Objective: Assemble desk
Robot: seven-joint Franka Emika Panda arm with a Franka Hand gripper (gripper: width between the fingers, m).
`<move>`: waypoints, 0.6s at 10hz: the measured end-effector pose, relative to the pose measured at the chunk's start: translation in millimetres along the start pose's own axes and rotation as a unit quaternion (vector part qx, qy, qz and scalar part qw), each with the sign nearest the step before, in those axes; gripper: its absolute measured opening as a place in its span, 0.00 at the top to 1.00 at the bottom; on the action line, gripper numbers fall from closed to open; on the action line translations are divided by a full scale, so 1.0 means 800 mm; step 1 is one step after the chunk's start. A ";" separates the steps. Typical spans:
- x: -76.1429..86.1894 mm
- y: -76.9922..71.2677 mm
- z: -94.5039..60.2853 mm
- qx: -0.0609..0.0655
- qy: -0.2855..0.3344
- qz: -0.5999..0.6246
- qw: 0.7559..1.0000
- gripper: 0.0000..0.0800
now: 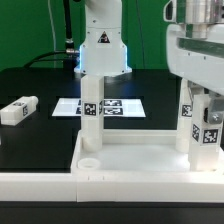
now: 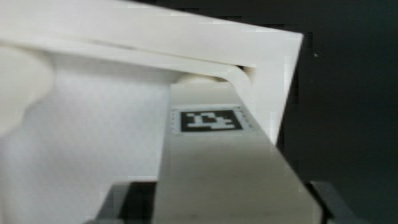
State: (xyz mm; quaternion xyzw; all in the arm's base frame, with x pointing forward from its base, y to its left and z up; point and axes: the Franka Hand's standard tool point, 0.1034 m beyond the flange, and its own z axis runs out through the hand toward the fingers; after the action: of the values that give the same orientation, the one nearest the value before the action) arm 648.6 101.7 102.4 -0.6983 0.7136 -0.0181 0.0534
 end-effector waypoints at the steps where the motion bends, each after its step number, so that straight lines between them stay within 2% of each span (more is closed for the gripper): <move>1: 0.000 0.001 0.000 0.004 -0.004 0.049 0.999 0.64; 2: 0.001 0.001 0.000 0.004 -0.009 0.101 0.995 0.64; 6: 0.010 0.002 -0.001 0.001 -0.003 0.169 0.986 0.63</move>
Offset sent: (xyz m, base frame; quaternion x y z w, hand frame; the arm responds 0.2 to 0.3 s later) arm 0.0023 -0.0002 -0.0038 0.0005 0.0023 0.2028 0.9792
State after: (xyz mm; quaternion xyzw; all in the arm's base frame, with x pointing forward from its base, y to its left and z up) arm 646.5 93.6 102.3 -0.5673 0.8214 -0.0077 0.0588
